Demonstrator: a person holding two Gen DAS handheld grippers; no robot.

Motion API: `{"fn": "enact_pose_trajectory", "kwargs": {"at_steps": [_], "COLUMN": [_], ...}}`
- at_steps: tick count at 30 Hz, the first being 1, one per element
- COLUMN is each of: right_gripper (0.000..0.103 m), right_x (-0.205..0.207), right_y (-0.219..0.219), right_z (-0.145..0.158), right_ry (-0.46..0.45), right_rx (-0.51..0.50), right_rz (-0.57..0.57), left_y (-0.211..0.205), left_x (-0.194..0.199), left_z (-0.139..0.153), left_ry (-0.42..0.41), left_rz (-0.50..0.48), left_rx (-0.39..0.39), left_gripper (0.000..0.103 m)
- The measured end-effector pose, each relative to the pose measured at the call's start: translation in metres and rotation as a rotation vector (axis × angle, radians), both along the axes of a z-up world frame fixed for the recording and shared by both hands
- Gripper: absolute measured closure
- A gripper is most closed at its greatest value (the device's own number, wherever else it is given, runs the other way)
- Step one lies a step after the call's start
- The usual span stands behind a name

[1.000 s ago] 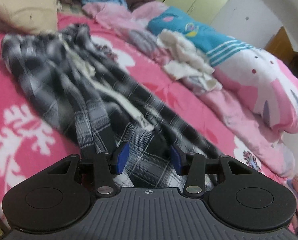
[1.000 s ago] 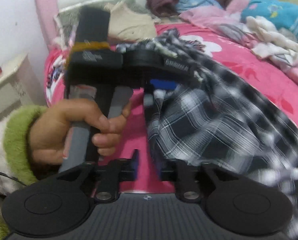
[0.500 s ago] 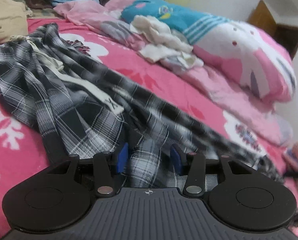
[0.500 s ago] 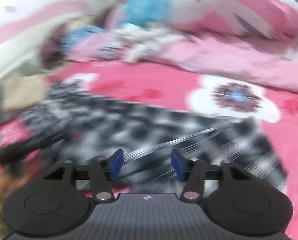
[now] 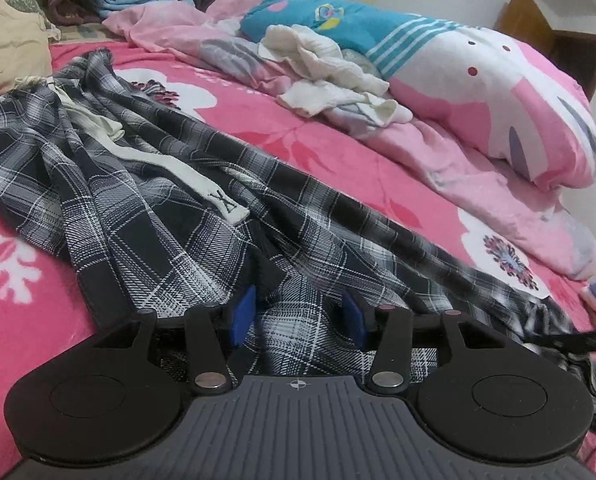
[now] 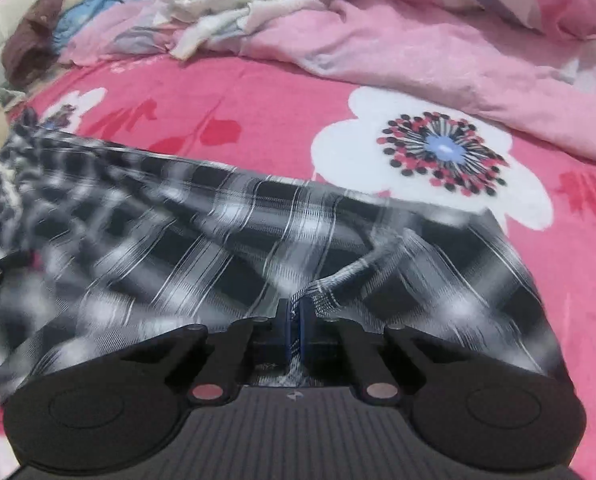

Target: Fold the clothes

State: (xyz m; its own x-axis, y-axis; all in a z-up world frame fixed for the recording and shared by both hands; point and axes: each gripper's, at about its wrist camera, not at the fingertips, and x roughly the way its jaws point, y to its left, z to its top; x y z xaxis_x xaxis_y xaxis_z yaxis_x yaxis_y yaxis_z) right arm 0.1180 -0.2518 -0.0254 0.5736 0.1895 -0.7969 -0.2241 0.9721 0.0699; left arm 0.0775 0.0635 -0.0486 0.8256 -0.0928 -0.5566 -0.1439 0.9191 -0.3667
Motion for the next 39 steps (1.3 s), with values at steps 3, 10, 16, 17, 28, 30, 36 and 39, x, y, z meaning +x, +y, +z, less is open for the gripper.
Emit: {"fn": "enact_pose_trajectory", "kwargs": {"at_steps": [3,10,16,17,28,30,36,39], "right_gripper": [0.100,0.100,0.097,0.093,0.011,0.012,0.016,0.017], "right_x": [-0.037,-0.132,-0.184,-0.186,-0.116,-0.097,-0.082,-0.102], "right_y": [-0.011,-0.031,-0.035,-0.037,-0.093,-0.100,-0.087,-0.082], "right_z": [0.014,0.022,-0.002,0.003,0.061,0.050,0.015,0.010], "right_ry": [-0.023,0.008,0.098,0.091,-0.227,-0.192,-0.147,-0.198], "right_rx": [0.022,0.098,0.167,0.165,0.132,0.135,-0.028,-0.075], "right_rz": [-0.012,-0.041,-0.016,0.002,-0.077,-0.117,-0.184,-0.246], "left_y": [0.000,0.001,0.000,0.000,0.002,0.001,-0.003,-0.004], "left_x": [0.000,-0.001,-0.002,-0.002,-0.002,-0.002,0.000,0.001], "left_z": [0.000,0.000,-0.001,-0.001,0.005,0.005,0.004,0.004], "left_ry": [-0.002,-0.007,-0.011,-0.010,-0.017,-0.016,-0.018,-0.019], "left_rz": [0.000,0.003,0.006,0.006,-0.007,-0.011,-0.010,-0.008], "left_rx": [-0.001,-0.002,0.001,0.000,-0.008,-0.003,0.021,0.033], "left_gripper": [0.056,0.056,0.056,0.056,0.055,0.054,0.052,0.052]}}
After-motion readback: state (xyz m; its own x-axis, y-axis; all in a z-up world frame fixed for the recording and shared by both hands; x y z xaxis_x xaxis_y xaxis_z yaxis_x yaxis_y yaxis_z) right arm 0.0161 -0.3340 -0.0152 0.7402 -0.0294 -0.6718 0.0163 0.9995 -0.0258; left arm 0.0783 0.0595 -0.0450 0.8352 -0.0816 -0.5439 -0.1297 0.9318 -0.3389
